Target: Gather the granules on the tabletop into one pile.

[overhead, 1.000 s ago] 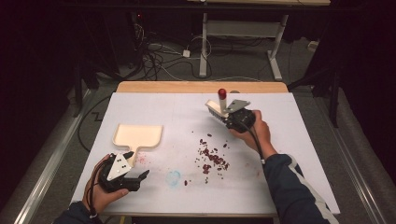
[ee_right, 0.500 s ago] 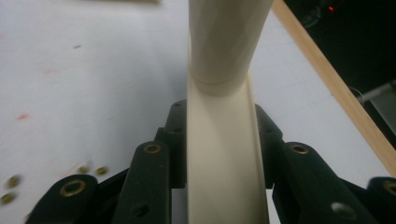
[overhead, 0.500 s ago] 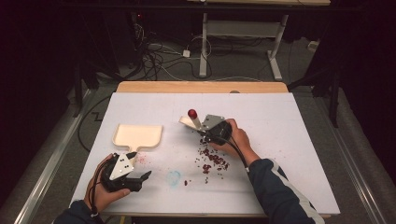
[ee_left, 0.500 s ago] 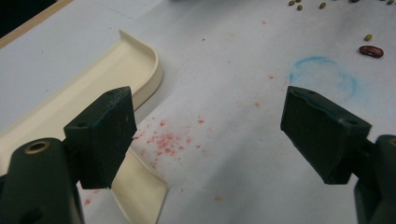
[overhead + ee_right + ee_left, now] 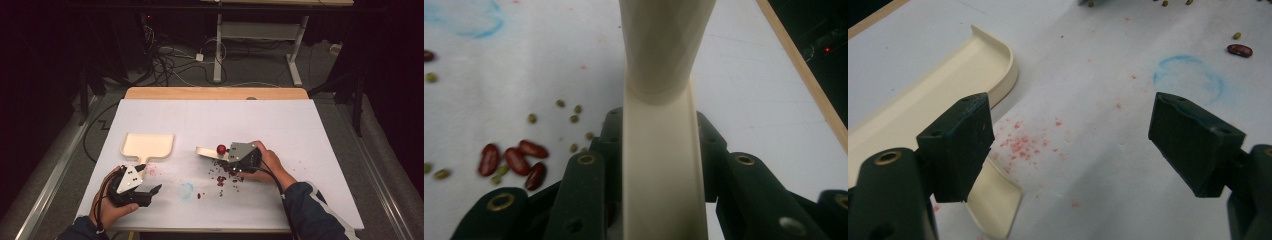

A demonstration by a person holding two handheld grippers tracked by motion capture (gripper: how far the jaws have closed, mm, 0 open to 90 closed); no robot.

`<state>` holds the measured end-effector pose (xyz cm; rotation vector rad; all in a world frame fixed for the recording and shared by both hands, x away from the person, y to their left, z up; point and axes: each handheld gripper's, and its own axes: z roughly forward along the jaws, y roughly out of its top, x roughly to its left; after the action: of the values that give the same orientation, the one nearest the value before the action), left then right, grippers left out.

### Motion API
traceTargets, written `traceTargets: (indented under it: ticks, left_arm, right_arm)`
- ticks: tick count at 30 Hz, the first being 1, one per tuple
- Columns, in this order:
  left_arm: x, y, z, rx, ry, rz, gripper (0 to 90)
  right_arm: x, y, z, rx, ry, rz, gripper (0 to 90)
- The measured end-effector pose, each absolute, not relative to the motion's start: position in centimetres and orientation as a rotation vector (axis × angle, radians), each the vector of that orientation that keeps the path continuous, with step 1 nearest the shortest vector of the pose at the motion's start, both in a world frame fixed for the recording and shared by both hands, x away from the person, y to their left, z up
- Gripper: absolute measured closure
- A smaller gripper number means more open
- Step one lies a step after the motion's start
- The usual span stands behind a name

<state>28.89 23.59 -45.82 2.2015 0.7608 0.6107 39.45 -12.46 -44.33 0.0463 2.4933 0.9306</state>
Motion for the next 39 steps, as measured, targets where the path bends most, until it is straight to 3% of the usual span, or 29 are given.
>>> traceTargets:
  ticks: [13, 25, 31, 39]
  left_arm:
    - [29.0, 23.5, -45.8, 2.204, 0.762, 0.608, 17.9]
    - [28.8, 24.6, -45.2, 2.121, 0.813, 0.632, 17.8]
    - [28.9, 25.8, -44.9, 2.057, 0.872, 0.665, 17.9]
    - [29.5, 26.3, -45.1, 2.004, 0.918, 0.602, 18.0]
  right_arm:
    - [38.4, -14.8, -43.3, 0.177, 2.399, 1.049, 67.3]
    - [33.7, -13.7, -38.3, 0.335, 2.503, 1.296, 67.3]
    - [30.8, -10.7, -39.7, 0.310, 2.736, 1.291, 67.3]
    - [30.6, -8.0, -42.8, 0.407, 2.911, 1.218, 67.4]
